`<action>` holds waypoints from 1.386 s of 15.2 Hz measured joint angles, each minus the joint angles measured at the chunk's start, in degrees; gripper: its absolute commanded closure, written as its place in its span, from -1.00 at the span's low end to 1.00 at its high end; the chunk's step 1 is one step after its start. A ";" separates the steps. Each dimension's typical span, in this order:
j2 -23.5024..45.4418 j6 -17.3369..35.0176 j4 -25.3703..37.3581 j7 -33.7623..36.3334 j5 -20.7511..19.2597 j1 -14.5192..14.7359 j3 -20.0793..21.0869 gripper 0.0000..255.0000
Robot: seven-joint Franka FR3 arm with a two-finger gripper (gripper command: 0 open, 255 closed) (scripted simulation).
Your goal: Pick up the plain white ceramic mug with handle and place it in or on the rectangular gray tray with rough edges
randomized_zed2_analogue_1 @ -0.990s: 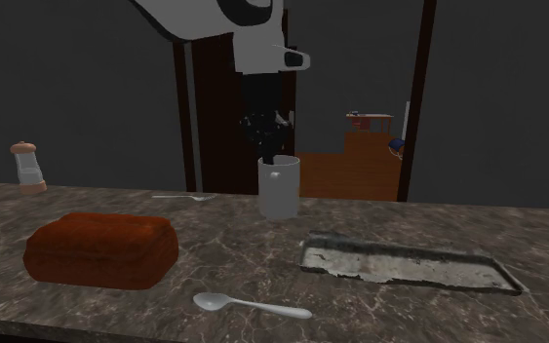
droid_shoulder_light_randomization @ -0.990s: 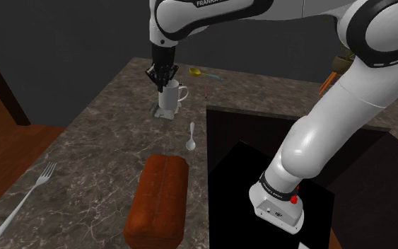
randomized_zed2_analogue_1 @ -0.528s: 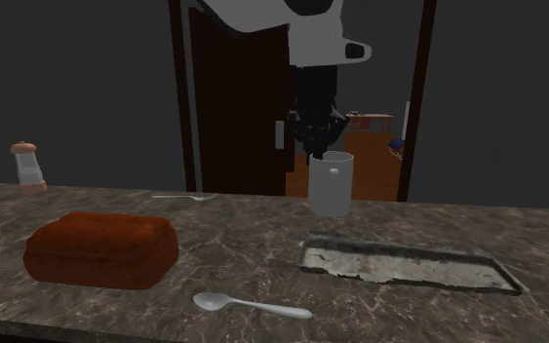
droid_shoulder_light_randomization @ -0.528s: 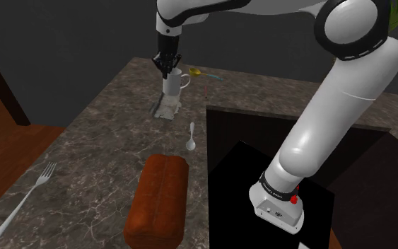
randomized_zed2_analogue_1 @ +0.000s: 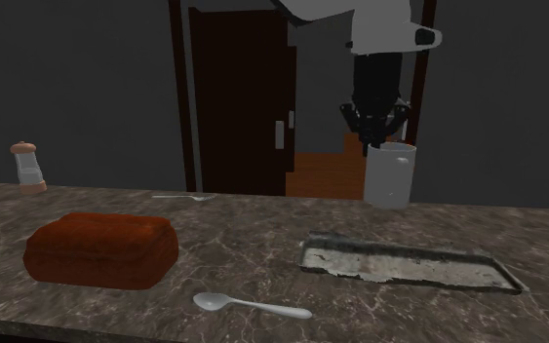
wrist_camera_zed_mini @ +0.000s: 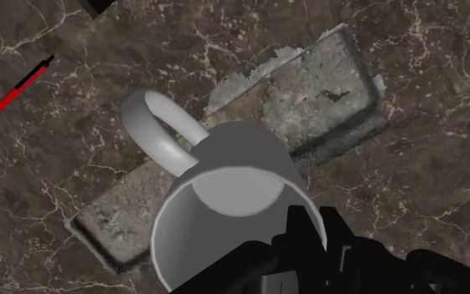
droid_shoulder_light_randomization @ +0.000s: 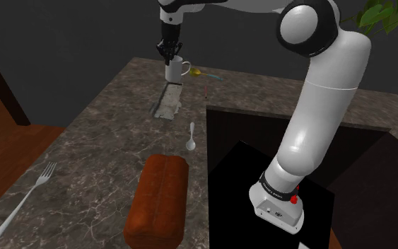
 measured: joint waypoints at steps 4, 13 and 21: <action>6.35 -2.59 8.91 -3.00 0.28 -1.85 -1.11 1.00; 6.97 3.70 3.23 -3.52 0.34 -2.18 -1.27 1.00; 7.58 9.63 -2.11 -3.48 0.32 -2.16 -1.26 1.00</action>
